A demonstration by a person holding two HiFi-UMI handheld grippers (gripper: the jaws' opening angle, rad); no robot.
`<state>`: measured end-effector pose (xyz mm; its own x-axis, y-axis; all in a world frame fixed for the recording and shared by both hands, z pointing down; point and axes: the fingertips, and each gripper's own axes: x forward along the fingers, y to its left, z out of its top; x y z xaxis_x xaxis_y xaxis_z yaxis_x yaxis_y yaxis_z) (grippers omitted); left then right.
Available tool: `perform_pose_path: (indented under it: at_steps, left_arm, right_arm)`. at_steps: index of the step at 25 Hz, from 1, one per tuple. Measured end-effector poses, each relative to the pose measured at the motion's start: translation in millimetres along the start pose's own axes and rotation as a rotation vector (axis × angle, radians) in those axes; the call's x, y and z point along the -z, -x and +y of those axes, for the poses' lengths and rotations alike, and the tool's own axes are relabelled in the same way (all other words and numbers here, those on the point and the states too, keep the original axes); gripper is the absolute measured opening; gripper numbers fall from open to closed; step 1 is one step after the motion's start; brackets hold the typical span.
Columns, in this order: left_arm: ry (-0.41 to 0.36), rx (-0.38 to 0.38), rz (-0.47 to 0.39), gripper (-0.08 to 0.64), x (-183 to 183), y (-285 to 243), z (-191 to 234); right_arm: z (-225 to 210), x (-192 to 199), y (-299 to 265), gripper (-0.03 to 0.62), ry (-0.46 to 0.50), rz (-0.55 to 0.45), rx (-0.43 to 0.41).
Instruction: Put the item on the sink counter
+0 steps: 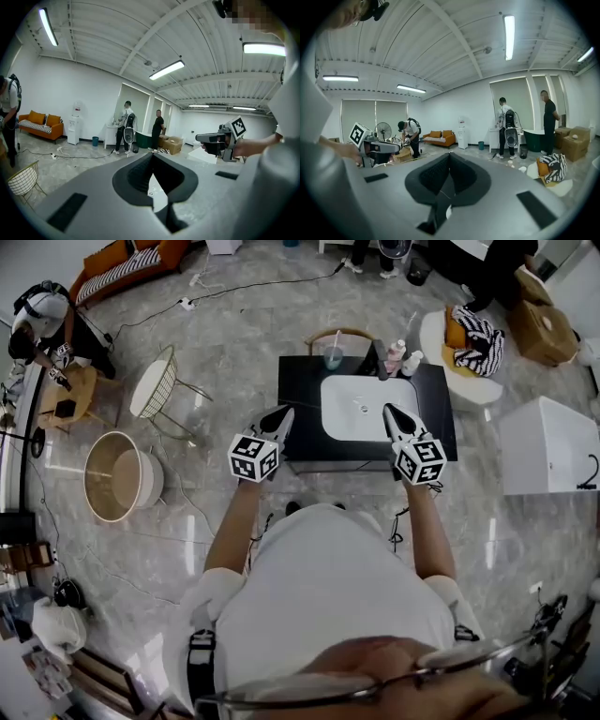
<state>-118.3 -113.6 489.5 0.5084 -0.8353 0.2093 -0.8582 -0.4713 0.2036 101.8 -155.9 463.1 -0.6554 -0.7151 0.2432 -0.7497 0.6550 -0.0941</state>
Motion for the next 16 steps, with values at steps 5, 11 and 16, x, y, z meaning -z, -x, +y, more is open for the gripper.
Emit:
perform_pose_path:
  at_steps: [5, 11, 16]
  left_arm:
    - [0.004, 0.002, 0.008, 0.005, 2.4, 0.4, 1.0]
    - [0.005, 0.003, 0.016, 0.005, 3.0, -0.2, -2.0]
    - [0.009, 0.004, 0.021, 0.005, 2.9, 0.1, -5.0]
  right_arm:
    - [0.0, -0.9, 0.1, 0.006, 0.002, 0.001, 0.001]
    - [-0.4, -4.0, 3.0, 0.006, 0.011, -0.002, -0.006]
    - [-0.4, -7.2, 6.1, 0.006, 0.009, -0.007, -0.005]
